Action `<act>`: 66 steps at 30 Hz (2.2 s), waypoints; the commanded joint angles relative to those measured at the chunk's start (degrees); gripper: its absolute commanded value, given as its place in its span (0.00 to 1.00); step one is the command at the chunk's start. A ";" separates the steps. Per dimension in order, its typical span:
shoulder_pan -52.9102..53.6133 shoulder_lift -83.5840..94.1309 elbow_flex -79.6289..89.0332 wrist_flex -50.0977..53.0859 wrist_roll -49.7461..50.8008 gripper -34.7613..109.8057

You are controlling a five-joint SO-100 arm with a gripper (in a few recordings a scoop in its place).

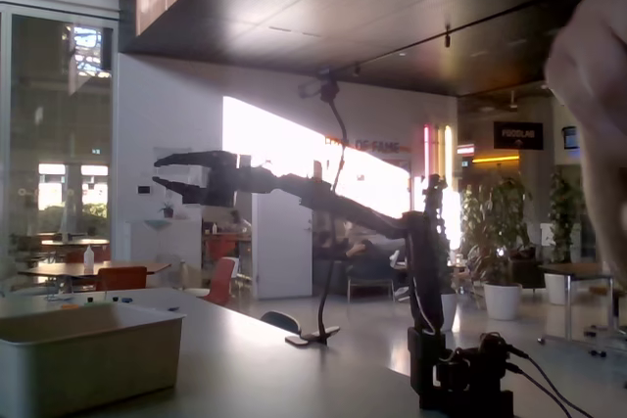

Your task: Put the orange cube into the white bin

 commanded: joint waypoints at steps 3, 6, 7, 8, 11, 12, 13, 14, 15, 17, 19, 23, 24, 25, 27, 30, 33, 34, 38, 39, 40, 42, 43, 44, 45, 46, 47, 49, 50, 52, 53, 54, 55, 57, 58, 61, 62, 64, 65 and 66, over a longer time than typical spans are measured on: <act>-2.46 17.31 9.32 23.55 -4.66 0.29; -2.55 26.98 18.11 34.37 -4.04 0.30; -2.55 30.15 21.18 37.00 -3.96 0.30; -2.46 33.57 24.61 39.02 -3.96 0.30; -2.11 45.44 36.74 41.40 -3.87 0.30; -1.93 50.36 41.57 41.31 -3.87 0.30; -1.67 55.20 46.58 40.87 -3.60 0.30; -1.58 60.29 51.50 40.08 -2.99 0.30; -1.58 65.39 56.25 38.67 -2.20 0.30; -1.67 74.79 66.01 34.63 -0.26 0.30; -2.37 83.67 75.94 30.67 2.02 0.30; -2.55 99.67 95.19 26.10 3.87 0.30; -2.64 103.54 99.14 25.93 3.87 0.30; -2.64 106.61 101.95 26.10 3.87 0.30; -2.64 106.70 104.15 25.84 3.87 0.30; -2.55 105.91 104.59 25.93 3.87 0.29; -2.55 104.94 105.21 25.93 3.87 0.29; -2.55 104.94 106.26 25.93 3.87 0.29; -2.46 105.73 111.09 25.93 4.04 0.29; -2.46 105.73 111.88 25.93 4.04 0.29; -2.46 105.73 112.32 25.93 4.04 0.29; -2.20 105.38 112.76 26.10 4.22 0.29; -2.02 105.21 112.76 26.19 4.22 0.29; -1.85 105.12 112.85 26.54 4.57 0.29; -1.85 105.12 112.85 26.72 5.36 0.29; -1.76 105.12 112.85 26.81 6.24 0.29; -1.76 105.12 112.94 26.81 7.21 0.29; -1.85 105.12 112.94 26.89 8.53 0.29; -1.93 105.12 112.94 26.89 8.79 0.29; -2.02 105.03 113.47 26.98 8.79 0.29; -2.02 105.03 114.17 26.98 8.79 0.29; -1.93 105.12 114.61 26.98 8.79 0.29; -1.93 105.12 114.87 26.98 8.79 0.29; -1.76 105.03 115.05 27.07 8.79 0.28; -1.76 105.03 115.31 27.42 8.79 0.27; -1.67 105.73 115.84 28.04 8.79 0.24; -1.67 105.82 115.84 28.04 8.79 0.23; -1.58 105.64 115.93 28.12 8.79 0.22; -1.58 105.64 115.93 28.21 8.79 0.22; -1.58 105.73 115.93 28.21 8.79 0.22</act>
